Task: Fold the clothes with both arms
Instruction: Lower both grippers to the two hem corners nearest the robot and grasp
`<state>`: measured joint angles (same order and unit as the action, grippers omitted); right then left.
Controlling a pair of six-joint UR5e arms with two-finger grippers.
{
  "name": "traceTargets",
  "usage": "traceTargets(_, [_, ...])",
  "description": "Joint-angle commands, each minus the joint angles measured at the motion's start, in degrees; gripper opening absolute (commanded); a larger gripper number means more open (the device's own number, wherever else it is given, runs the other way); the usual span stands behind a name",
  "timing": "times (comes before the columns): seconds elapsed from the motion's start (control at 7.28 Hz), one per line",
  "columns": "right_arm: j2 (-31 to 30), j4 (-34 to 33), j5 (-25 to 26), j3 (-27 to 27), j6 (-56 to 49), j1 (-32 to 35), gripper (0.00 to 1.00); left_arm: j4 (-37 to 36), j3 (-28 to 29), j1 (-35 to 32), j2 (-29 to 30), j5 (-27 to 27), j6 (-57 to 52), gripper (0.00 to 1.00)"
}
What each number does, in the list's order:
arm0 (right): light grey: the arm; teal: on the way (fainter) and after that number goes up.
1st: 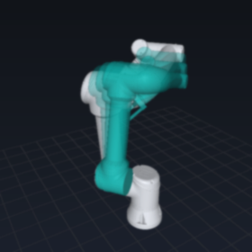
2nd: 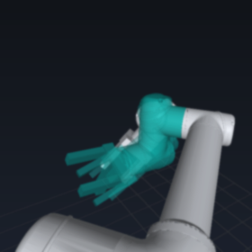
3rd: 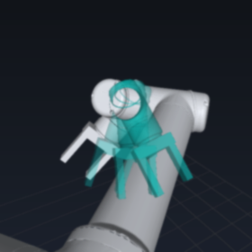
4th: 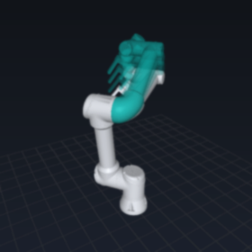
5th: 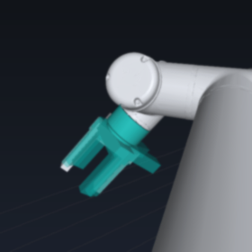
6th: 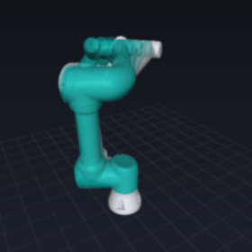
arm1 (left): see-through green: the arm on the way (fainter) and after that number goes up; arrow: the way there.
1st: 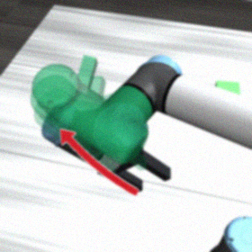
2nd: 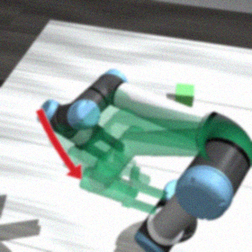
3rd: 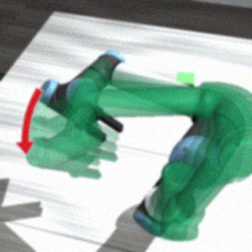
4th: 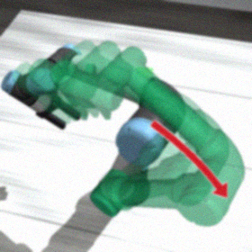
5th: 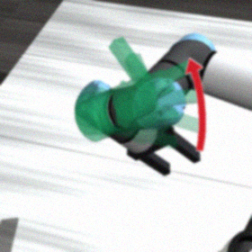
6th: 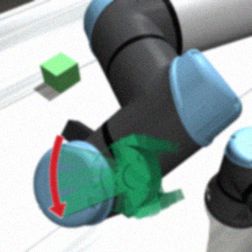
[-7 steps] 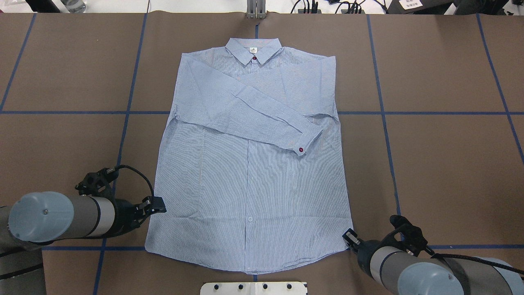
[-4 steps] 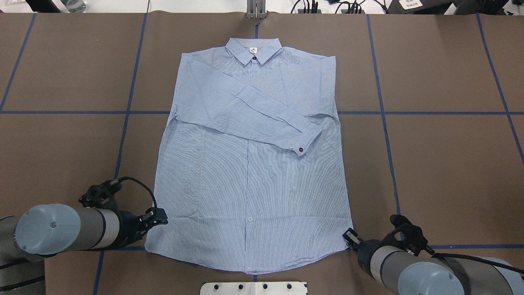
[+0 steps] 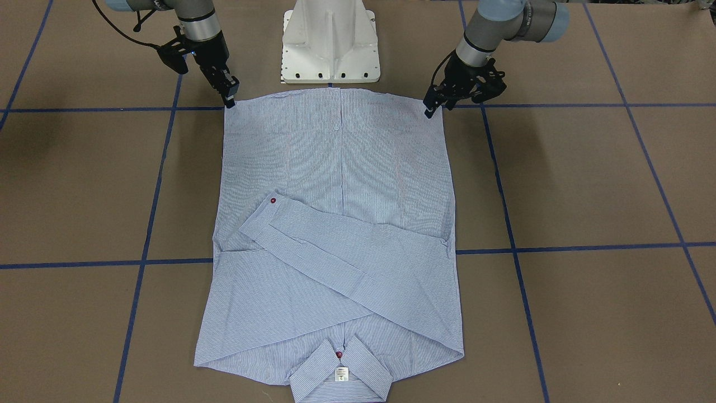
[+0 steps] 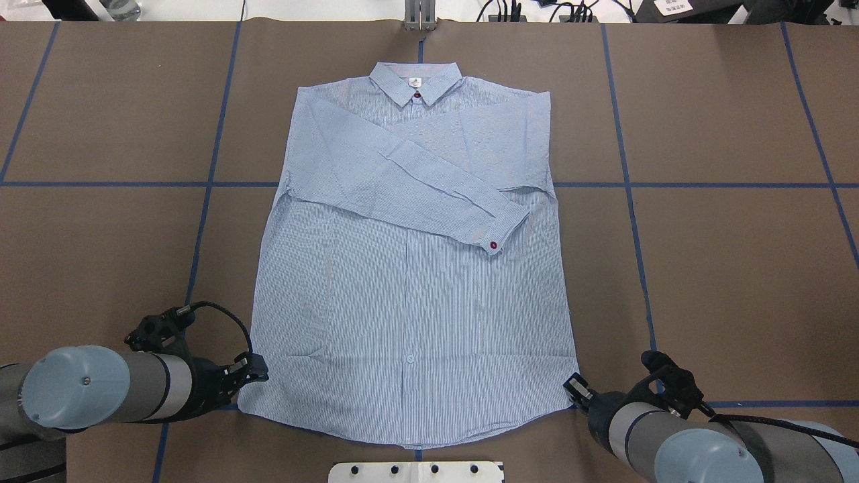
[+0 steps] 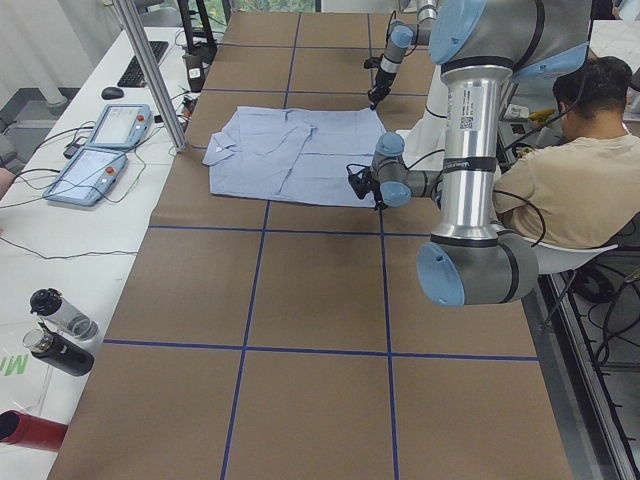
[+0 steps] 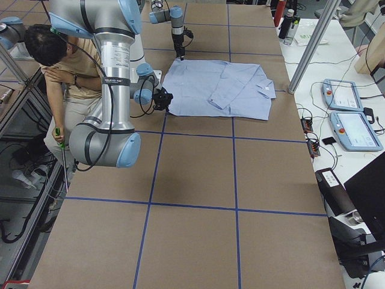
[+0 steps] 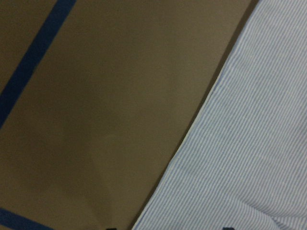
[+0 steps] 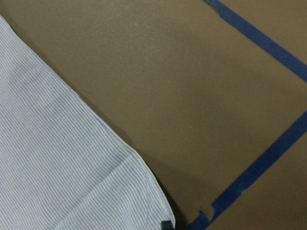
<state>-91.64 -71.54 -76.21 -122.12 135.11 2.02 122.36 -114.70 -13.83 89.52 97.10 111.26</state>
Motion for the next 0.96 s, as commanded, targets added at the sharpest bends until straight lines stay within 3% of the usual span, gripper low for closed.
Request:
traceTargets(0.0, [-0.03,0.0,0.0,-0.05,-0.02,0.0,0.0,-0.02,0.0,0.82,-0.31,0.02,0.71,0.64])
traceTargets(0.27, [-0.03,-0.09,0.0,-0.05,-0.02,0.0,0.0,-0.02,-0.08,1.09,-0.31,0.02,0.71,0.54])
traceTargets(0.55, [0.06,-0.7,0.0,-0.14,-0.02,-0.08,0.0,-0.02,-0.08,1.18,-0.4,0.02,1.23,0.38])
traceTargets(0.82, [0.06,-0.7,0.0,-0.14,-0.02,0.0,0.0,-0.11,-0.44,1.27,-0.4,0.02,1.33,0.0])
